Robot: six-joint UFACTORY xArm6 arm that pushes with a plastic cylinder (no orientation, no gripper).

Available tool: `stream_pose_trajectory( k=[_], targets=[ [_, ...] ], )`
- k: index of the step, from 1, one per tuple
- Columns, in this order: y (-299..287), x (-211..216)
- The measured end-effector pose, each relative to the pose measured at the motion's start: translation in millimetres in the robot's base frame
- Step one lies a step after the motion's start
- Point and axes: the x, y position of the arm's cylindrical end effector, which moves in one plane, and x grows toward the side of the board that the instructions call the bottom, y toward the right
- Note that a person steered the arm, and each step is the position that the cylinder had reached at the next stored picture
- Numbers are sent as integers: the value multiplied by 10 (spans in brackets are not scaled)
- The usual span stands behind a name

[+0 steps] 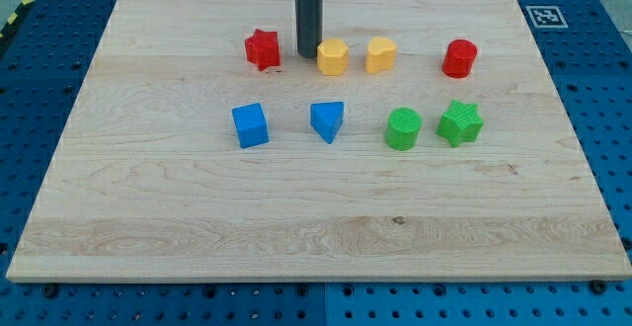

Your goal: Push the red star down a bit

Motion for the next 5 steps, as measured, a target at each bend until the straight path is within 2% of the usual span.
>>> stream_pose_trajectory(
  k=[2, 4, 5],
  targets=[
    [-284, -290],
    [-1134, -434],
    [-1116, -456]
  ],
)
